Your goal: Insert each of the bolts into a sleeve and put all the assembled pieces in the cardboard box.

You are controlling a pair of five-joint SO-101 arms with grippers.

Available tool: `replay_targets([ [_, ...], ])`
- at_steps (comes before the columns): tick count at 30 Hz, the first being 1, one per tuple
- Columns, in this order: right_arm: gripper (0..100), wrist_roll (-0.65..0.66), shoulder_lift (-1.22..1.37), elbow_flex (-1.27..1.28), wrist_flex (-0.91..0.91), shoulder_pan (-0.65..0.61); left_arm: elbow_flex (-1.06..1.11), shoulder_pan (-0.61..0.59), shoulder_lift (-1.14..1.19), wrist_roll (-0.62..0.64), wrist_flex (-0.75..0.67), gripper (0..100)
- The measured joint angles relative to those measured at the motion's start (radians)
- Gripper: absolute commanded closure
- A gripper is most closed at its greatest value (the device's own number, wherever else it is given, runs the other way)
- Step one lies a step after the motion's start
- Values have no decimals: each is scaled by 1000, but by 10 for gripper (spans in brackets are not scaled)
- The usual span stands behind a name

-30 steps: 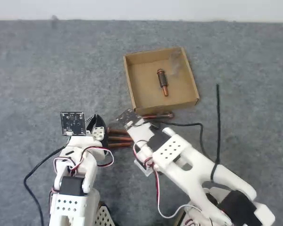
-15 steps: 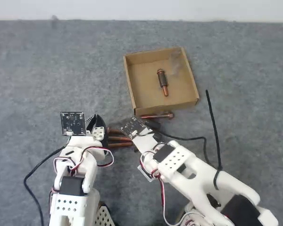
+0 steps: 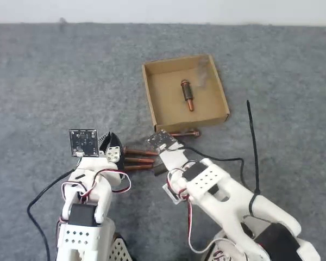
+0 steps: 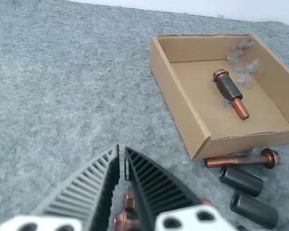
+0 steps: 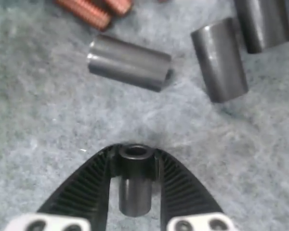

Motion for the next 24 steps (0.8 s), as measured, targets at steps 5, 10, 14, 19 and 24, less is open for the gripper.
replay_targets([
  [5,967,2,-80,5,0,120,0,0,0,0,0,988],
  [10,967,2,-262,72,-17,213,0,0,0,0,0,988],
  [14,969,2,-410,170,-64,227,0,0,0,0,0,988],
  [19,971,25,-522,279,-175,269,-6,0,0,123,-3,989],
  [24,971,69,-539,307,-233,269,-104,8,0,198,61,989],
])
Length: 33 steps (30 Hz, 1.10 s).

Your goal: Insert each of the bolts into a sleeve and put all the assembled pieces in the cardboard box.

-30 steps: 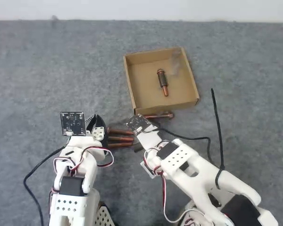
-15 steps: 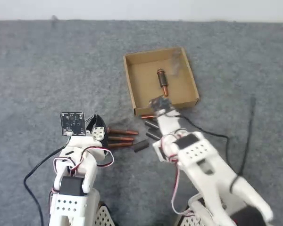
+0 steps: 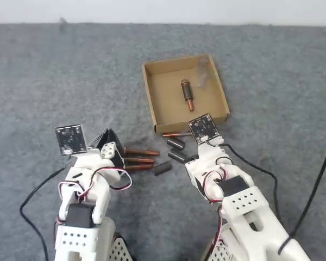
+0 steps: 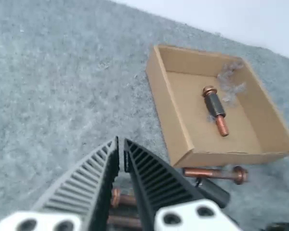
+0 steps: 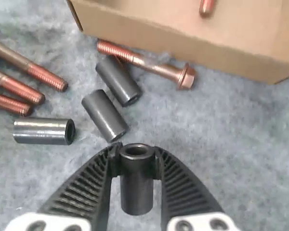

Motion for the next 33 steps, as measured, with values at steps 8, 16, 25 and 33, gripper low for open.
replay_targets([
  [8,971,6,0,2,-2,5,-124,43,-2,2,84,989],
  [16,971,9,0,2,-2,11,-319,40,232,3,87,989],
  [25,971,9,0,2,-2,11,-549,40,669,147,87,989],
  [33,971,68,0,2,-2,11,-623,87,948,350,87,989],
])
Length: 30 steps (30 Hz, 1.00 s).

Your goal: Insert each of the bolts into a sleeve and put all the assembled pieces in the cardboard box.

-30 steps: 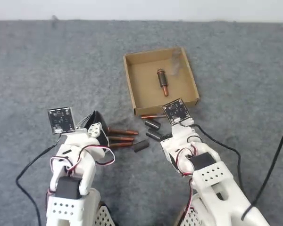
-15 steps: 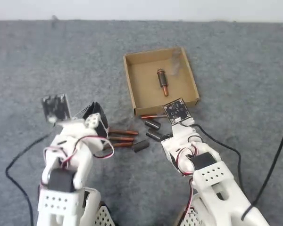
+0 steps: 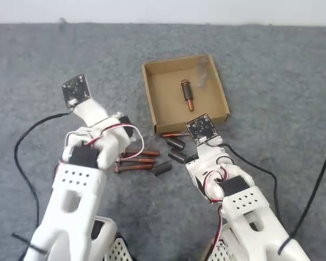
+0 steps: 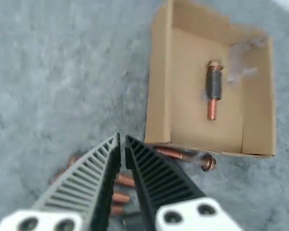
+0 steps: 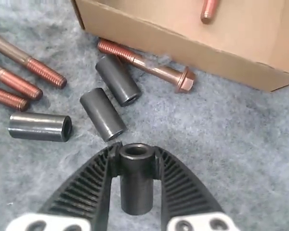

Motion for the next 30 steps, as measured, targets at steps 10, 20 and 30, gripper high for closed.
replay_targets([
  [10,971,8,0,0,0,0,0,15,152,100,0,989],
  [20,971,11,0,0,0,0,-12,15,333,101,0,988],
  [30,971,11,0,0,0,0,-26,18,457,87,-5,988],
])
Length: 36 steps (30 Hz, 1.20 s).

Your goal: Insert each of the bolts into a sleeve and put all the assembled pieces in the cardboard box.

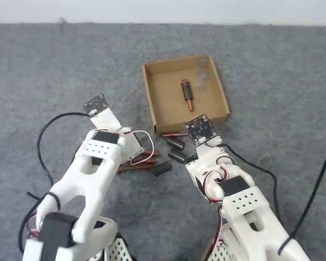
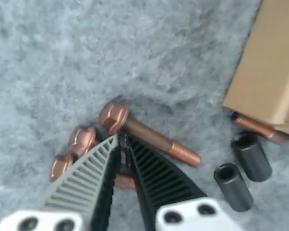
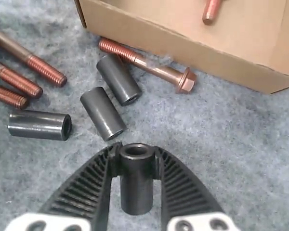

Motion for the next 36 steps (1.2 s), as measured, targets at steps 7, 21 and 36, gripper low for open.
replay_targets([
  [7,971,3,0,0,0,0,-23,0,9,-2,0,988],
  [21,971,3,0,0,0,0,-109,0,81,6,-18,988],
  [36,971,3,0,0,0,0,-132,32,117,-61,109,988],
])
